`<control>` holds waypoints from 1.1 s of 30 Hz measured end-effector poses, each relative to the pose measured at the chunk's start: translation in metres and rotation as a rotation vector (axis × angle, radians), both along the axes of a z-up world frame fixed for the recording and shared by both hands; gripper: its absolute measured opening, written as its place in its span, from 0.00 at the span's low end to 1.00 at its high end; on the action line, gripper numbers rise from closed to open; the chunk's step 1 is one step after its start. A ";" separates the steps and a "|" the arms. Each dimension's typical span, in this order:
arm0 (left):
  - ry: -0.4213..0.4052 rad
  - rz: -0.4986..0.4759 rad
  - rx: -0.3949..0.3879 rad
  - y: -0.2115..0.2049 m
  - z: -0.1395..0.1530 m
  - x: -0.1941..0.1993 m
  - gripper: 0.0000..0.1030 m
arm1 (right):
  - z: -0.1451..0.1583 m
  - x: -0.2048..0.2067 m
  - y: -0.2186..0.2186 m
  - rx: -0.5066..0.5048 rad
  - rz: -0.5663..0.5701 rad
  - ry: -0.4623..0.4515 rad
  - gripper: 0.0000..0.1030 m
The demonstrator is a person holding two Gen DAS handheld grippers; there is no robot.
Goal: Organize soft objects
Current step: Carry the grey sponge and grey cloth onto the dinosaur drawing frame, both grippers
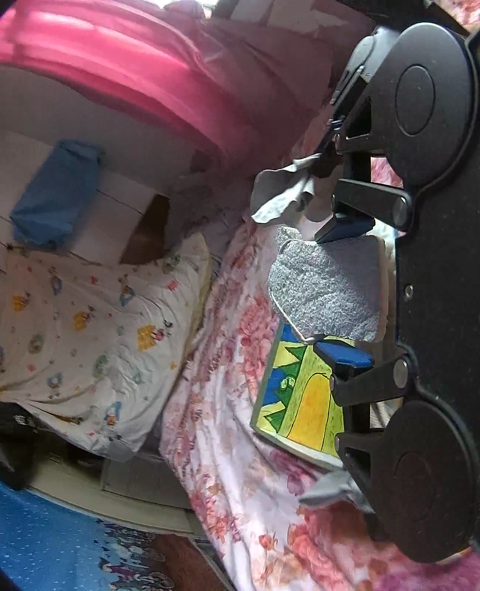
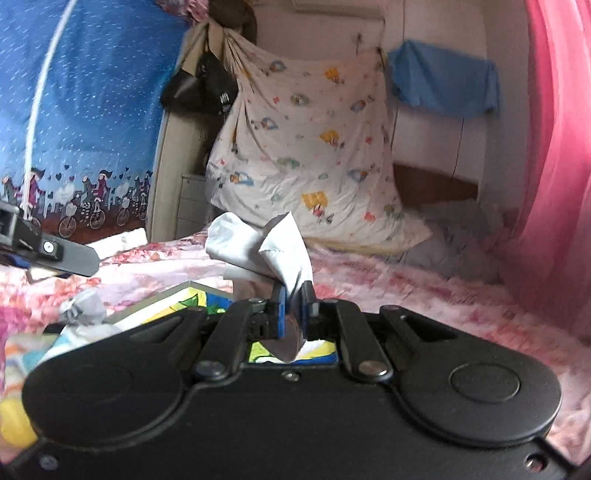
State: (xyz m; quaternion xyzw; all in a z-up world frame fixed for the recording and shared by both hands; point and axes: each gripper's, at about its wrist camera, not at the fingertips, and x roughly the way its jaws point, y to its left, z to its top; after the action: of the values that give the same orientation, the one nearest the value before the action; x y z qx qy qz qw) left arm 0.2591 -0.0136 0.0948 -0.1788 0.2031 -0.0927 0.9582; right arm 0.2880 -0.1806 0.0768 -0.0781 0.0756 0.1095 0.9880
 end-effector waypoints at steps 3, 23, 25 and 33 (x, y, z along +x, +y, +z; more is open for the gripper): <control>0.045 0.021 -0.011 -0.005 -0.002 0.038 0.56 | -0.012 0.032 -0.011 0.043 -0.014 0.079 0.03; 0.373 0.121 -0.007 -0.064 -0.050 0.201 0.56 | -0.078 0.156 -0.082 0.321 0.000 0.409 0.03; 0.402 0.125 -0.003 -0.067 -0.055 0.203 0.56 | -0.076 0.158 -0.084 0.309 0.003 0.433 0.03; 0.474 0.179 0.045 -0.073 -0.067 0.210 0.57 | -0.078 0.172 -0.088 0.308 0.015 0.469 0.06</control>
State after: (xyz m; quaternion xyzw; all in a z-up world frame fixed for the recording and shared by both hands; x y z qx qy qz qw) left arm 0.4686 -0.0863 0.0278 -0.1915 0.4074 0.0414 0.8920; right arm 0.4599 -0.2690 -0.0008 0.0997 0.2842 0.1420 0.9429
